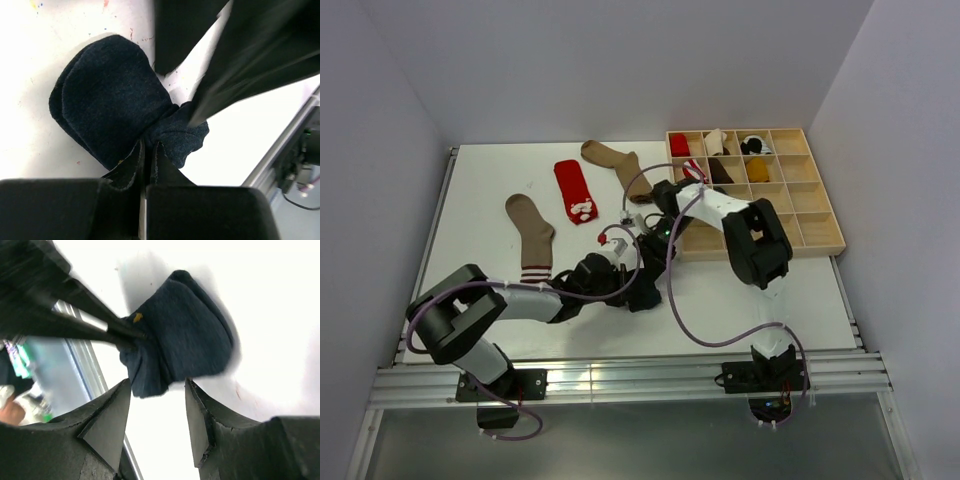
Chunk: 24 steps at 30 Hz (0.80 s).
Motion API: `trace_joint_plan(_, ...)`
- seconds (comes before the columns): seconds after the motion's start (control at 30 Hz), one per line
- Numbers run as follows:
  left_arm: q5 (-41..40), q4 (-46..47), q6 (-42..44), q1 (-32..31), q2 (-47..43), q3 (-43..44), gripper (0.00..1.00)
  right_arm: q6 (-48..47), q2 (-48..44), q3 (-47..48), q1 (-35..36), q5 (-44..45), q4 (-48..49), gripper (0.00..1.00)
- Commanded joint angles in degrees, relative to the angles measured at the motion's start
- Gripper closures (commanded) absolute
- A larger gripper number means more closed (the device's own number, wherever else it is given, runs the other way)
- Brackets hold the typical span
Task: Roll the socks
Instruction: Roll the sock at the center of the board.
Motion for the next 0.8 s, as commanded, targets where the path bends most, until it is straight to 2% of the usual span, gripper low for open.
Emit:
trace_joint_plan(0.0, 4.97, -10.26, -1.7, 2.52, 3.95, -2.43, 1.0, 2.08, -7.81, -2.86, -2.5, -0.59, 7.22, 0.45)
trace_joint_plan(0.13, 9.81, -13.33, -3.02, 5.43, 5.27, -0.32, 1.0, 2.43, -13.52, -7.87, -4.97, -0.16, 13.53, 0.45)
trace_joint_plan(0.4, 24.39, -19.49, -6.97, 10.79, 10.37, 3.9, 1.0, -3.01, -35.04, -28.61, -4.36, 8.72, 31.64, 0.43)
trace_joint_plan(0.53, 29.85, -22.66, -8.74, 12.55, 14.15, 5.84, 1.0, -6.79, -46.19, -38.63, 0.02, 11.8, 40.6, 0.37)
trace_joint_plan(0.63, 32.22, -24.5, -9.53, 12.99, 16.7, 7.07, 1.0, -8.03, -50.43, -44.96, 4.15, 16.71, 45.79, 0.36)
trace_joint_plan(0.77, 34.34, -24.77, -10.85, 13.6, 18.72, 7.95, 1.0, -8.82, -54.22, -54.0, 14.59, 25.14, 53.44, 0.36)
